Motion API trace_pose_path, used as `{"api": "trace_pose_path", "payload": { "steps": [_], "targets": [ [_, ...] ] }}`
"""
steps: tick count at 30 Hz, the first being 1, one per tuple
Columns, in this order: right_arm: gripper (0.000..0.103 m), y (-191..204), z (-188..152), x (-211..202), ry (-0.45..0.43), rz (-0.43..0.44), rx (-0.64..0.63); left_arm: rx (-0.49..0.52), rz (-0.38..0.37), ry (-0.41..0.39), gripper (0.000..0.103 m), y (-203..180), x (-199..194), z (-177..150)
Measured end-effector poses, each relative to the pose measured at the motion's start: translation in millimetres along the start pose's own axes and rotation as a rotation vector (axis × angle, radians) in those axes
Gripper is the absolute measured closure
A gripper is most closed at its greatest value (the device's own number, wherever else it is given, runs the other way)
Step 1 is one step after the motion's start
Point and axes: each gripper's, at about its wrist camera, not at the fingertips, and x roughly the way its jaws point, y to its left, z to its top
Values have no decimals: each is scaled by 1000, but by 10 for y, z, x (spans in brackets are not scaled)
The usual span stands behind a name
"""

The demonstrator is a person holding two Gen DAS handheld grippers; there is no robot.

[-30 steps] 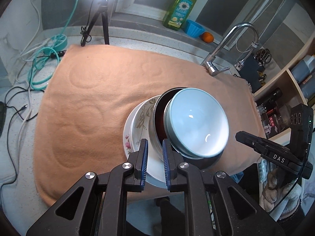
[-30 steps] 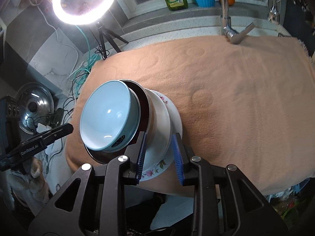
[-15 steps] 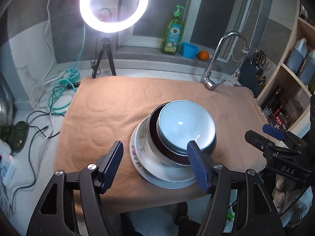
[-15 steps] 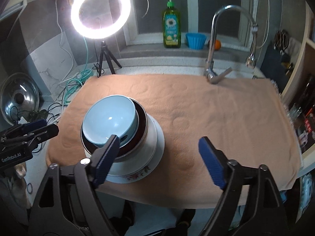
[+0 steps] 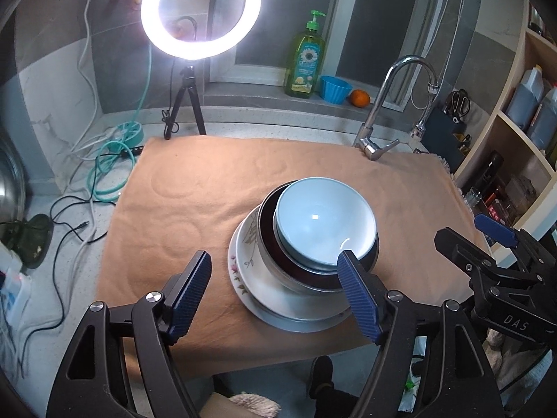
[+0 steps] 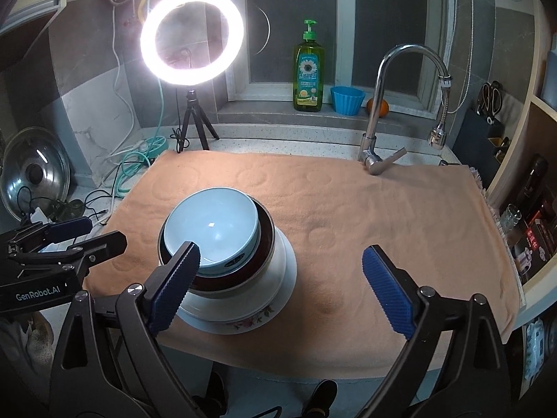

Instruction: Organize plates and bowls

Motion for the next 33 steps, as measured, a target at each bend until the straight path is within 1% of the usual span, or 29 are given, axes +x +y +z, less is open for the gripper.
{"api": "trace_pose_path", "payload": {
  "steps": [33],
  "targets": [
    [6, -35, -21, -33, 5, -13, 32, 5, 3, 2, 28, -30, -29, 9]
  ]
}}
